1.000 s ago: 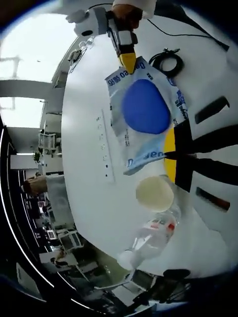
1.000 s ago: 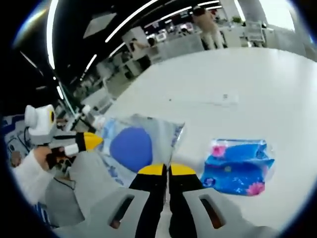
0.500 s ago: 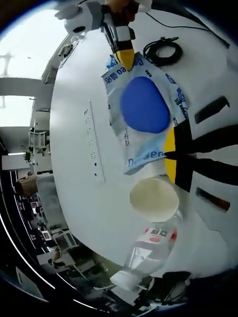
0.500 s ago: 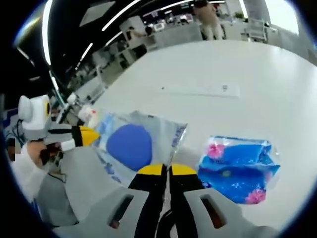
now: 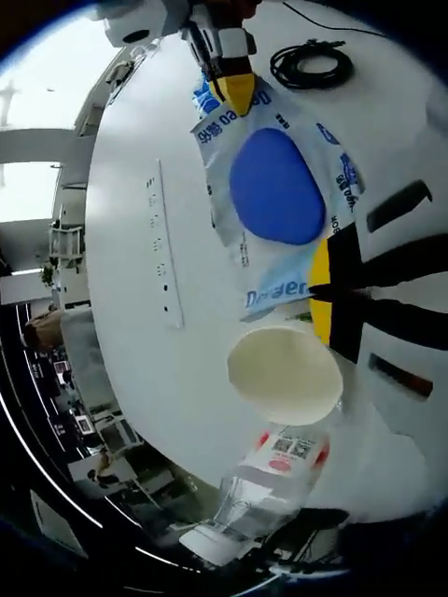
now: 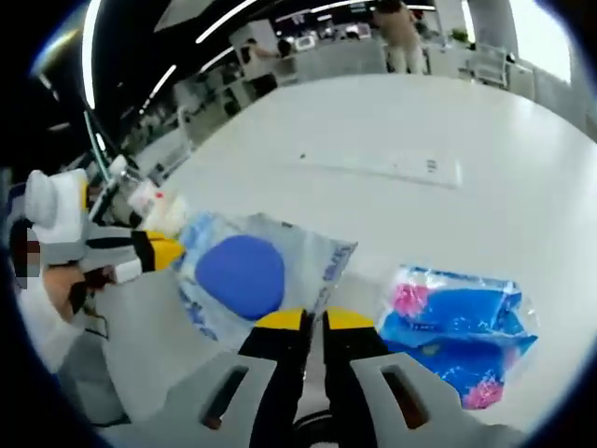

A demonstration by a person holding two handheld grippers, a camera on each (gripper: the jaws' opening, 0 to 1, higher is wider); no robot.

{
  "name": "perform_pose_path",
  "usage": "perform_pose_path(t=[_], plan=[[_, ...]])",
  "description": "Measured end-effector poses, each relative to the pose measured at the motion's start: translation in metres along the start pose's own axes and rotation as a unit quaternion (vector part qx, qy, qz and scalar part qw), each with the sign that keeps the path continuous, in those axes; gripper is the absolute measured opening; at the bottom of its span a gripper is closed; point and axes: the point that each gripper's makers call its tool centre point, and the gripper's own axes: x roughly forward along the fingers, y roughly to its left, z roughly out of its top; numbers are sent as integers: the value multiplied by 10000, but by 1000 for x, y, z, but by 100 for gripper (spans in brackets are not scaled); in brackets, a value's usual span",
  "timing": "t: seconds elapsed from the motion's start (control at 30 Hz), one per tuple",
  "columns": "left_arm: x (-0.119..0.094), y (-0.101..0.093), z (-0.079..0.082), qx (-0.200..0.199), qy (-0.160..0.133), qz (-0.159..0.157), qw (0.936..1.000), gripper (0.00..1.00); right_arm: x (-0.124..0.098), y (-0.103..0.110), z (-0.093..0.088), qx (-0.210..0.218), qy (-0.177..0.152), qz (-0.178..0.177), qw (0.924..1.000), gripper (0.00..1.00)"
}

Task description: Arrange the tabletop items into an orderly group along one side of the table until the central work area is clear of visible clutter.

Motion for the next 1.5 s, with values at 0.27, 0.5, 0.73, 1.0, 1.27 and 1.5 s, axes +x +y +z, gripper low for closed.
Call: perform_pose_path(t=[0.27,0.5,0.73,1.0,1.27,1.5], plan=[[10,-2,-3,-157,-18,-16,9999,0,6,-8,-5,-114,115,-176,9997,5],[13,1,-8,-276,-14,12,9996,0,5,-7,-7,-103,94,-136,9998,9],[12,3,-10,-387,-31,31,9992,1,0,-3,-6,-179,26,-164,9997,15],[0,10,-9,-522,-175,96,9984,4,-10,1,-5,-337,-92,-205,9992,16],[-18,4,-15,-769,-287,61,9966,4,-7,2,-2,-563,-6,-157,9983,28],[-42,-3,-32,-871,-378,-32,9955,4,-10,9,-6,-826,478,-157,9953,34]])
